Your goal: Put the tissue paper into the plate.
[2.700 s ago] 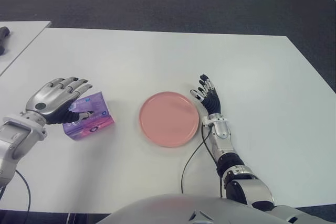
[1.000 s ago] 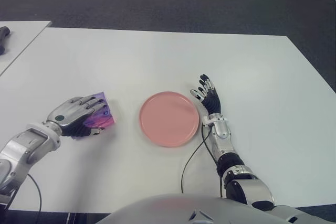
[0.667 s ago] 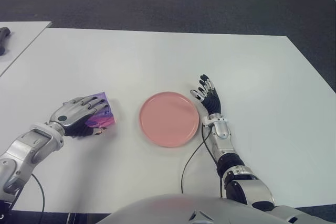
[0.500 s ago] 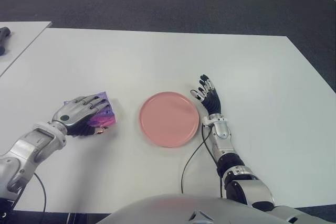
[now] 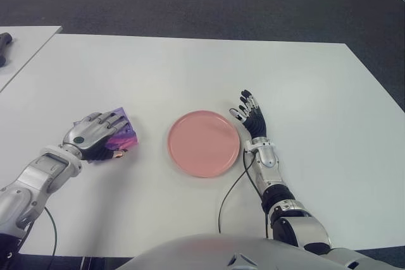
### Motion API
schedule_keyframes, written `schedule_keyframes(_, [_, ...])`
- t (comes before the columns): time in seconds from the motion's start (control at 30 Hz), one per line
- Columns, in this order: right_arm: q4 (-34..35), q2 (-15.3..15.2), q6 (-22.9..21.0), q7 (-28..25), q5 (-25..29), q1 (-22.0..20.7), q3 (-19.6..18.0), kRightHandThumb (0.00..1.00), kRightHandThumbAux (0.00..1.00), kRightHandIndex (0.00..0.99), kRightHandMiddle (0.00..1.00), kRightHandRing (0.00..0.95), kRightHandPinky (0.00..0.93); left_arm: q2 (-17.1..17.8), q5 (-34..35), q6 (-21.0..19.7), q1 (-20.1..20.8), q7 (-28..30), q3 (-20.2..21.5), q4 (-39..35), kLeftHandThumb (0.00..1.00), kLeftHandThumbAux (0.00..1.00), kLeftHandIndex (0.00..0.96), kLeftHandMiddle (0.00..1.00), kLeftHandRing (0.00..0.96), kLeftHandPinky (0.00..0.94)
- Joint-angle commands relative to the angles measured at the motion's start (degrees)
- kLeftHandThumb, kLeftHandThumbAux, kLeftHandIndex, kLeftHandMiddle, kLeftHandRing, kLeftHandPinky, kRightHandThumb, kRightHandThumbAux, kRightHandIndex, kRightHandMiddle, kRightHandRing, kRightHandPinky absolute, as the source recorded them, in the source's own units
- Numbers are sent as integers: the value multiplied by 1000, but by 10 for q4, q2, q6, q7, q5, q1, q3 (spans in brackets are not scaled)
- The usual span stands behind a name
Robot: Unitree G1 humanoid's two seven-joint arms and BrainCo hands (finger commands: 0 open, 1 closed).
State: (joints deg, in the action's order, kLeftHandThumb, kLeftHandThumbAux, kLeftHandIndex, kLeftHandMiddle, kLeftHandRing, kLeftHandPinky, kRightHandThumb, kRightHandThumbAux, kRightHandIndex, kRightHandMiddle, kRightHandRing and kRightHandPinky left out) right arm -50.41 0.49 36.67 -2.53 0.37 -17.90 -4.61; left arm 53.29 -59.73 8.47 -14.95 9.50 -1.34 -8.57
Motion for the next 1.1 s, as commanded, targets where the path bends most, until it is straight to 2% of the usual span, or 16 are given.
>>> schedule_keyframes(0.03, [-28, -3, -26, -2, 6, 42, -6, 118, 674, 17, 19, 18, 60, 2, -19, -4, -13, -15, -12, 16, 27, 251, 0, 0, 0, 0])
schedule_keyframes(0.33, [-24, -5, -27, -5, 7, 44, -8, 118, 674, 17, 19, 18, 60, -1, -14, -13, -14, -38, -5, 22, 30, 258, 0, 0, 0, 0])
schedule_keyframes(0.43, [-23, -5, -27, -6, 7, 45, -9, 118, 674, 17, 19, 18, 60, 0, -18, -11, 0, -61, -12, 54, 32, 269, 0, 0, 0, 0])
schedule_keyframes(0.5, [-23, -5, -28, -7, 7, 45, -9, 118, 674, 17, 19, 18, 60, -3, -27, -3, 28, -106, -28, 116, 37, 283, 0, 0, 0, 0])
schedule_keyframes(0.57, [-21, -6, -28, -8, 8, 46, -9, 118, 674, 17, 19, 18, 60, -16, -47, -2, 67, -196, -52, 212, 46, 310, 0, 0, 0, 4])
schedule_keyframes(0.63, [-20, -6, -28, -8, 8, 46, -10, 118, 674, 17, 19, 18, 60, -21, -56, -5, 85, -250, -65, 256, 59, 347, 0, 0, 0, 15])
schedule_keyframes(0.73, [-19, -8, -29, -10, 9, 47, -11, 118, 674, 17, 19, 18, 60, -15, -84, -15, 100, -352, -80, 290, 104, 429, 9, 22, 23, 77])
schedule_keyframes(0.8, [-18, -8, -29, -10, 9, 47, -11, 118, 674, 17, 19, 18, 60, -11, -95, -17, 112, -397, -94, 320, 136, 469, 20, 44, 46, 109])
schedule_keyframes(0.87, [-17, -9, -30, -11, 10, 48, -11, 118, 674, 17, 19, 18, 60, -9, -101, -18, 123, -425, -105, 343, 156, 492, 27, 53, 56, 109])
schedule_keyframes(1.0, [-15, -10, -30, -14, 11, 49, -12, 118, 674, 17, 19, 18, 60, 0, -136, -28, 151, -530, -139, 399, 212, 546, 49, 74, 67, 86])
schedule_keyframes(1.1, [-13, -11, -31, -16, 12, 50, -13, 118, 674, 17, 19, 18, 60, 1, -141, -35, 163, -558, -154, 418, 243, 573, 60, 78, 62, 50])
